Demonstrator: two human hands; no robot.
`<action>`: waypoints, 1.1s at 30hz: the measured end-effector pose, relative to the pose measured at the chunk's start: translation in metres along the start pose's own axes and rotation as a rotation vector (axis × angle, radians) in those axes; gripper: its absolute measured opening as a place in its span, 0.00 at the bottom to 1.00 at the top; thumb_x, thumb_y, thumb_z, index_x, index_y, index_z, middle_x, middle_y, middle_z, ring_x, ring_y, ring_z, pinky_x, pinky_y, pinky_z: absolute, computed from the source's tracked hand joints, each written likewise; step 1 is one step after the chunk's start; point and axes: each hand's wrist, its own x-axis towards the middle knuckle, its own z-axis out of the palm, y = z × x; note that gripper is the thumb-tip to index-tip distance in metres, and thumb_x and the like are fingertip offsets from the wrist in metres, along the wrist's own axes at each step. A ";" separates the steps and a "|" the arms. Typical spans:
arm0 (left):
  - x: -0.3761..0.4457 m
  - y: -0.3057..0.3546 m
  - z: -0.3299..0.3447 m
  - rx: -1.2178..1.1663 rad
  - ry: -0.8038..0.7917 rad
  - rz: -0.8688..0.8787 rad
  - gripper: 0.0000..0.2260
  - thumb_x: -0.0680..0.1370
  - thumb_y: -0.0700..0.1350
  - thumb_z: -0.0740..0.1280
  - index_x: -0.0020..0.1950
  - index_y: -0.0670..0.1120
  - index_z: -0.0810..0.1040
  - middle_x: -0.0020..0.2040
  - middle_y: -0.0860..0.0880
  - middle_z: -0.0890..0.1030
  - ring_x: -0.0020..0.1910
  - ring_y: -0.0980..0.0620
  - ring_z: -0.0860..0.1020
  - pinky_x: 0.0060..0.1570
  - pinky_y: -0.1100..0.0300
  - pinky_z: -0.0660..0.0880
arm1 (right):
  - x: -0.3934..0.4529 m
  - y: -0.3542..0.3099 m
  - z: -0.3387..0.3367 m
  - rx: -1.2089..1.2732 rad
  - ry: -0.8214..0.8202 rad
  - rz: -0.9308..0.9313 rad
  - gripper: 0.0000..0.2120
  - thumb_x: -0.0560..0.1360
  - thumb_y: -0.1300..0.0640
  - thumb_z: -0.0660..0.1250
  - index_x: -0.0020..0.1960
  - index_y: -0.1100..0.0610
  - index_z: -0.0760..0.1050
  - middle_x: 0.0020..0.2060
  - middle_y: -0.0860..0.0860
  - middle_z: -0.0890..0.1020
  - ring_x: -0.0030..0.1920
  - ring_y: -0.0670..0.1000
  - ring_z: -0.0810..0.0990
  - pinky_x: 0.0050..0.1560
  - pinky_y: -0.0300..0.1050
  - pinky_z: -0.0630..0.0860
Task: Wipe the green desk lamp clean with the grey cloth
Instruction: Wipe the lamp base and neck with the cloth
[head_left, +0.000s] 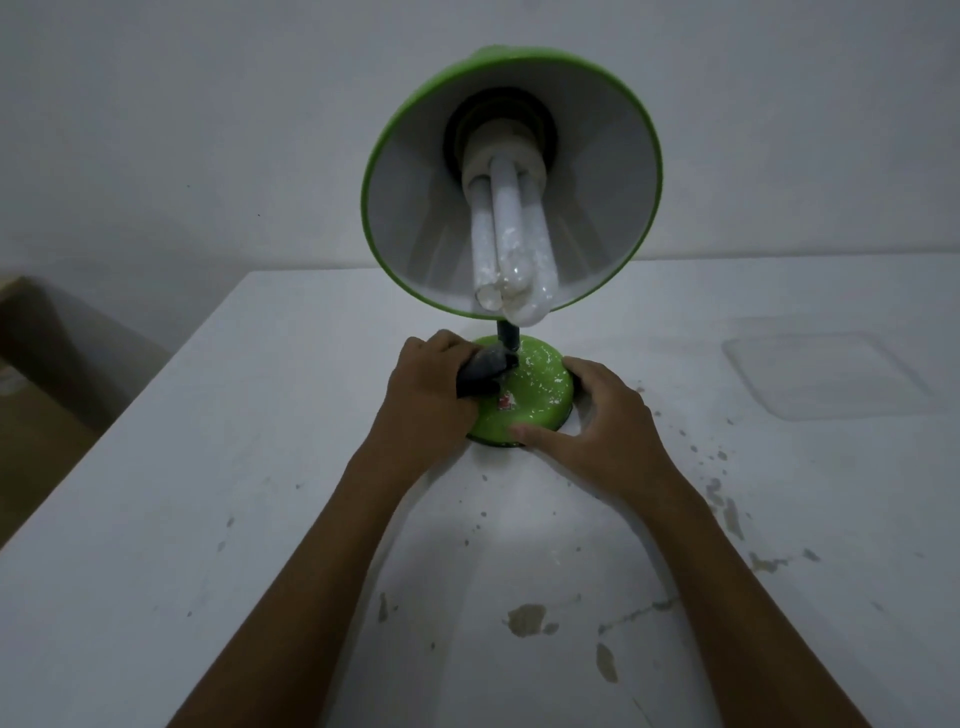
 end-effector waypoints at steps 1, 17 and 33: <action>-0.004 -0.004 -0.001 -0.017 -0.038 0.049 0.17 0.66 0.36 0.64 0.52 0.45 0.81 0.45 0.55 0.74 0.46 0.45 0.72 0.41 0.61 0.66 | 0.000 0.000 0.000 0.001 0.000 0.000 0.41 0.60 0.35 0.77 0.68 0.50 0.72 0.60 0.43 0.79 0.58 0.44 0.78 0.59 0.45 0.79; 0.031 -0.006 0.005 -0.062 0.004 -0.169 0.05 0.76 0.41 0.66 0.46 0.50 0.78 0.45 0.50 0.80 0.45 0.48 0.78 0.44 0.58 0.71 | 0.001 0.002 0.001 -0.012 0.003 0.013 0.43 0.60 0.33 0.78 0.69 0.48 0.70 0.61 0.42 0.78 0.59 0.44 0.78 0.60 0.47 0.79; -0.001 0.006 -0.004 -0.202 -0.050 -0.125 0.05 0.81 0.49 0.64 0.46 0.53 0.77 0.45 0.55 0.76 0.54 0.44 0.69 0.54 0.50 0.70 | -0.001 0.001 0.000 -0.008 0.002 0.004 0.40 0.61 0.36 0.78 0.68 0.48 0.72 0.59 0.42 0.79 0.57 0.44 0.78 0.58 0.45 0.79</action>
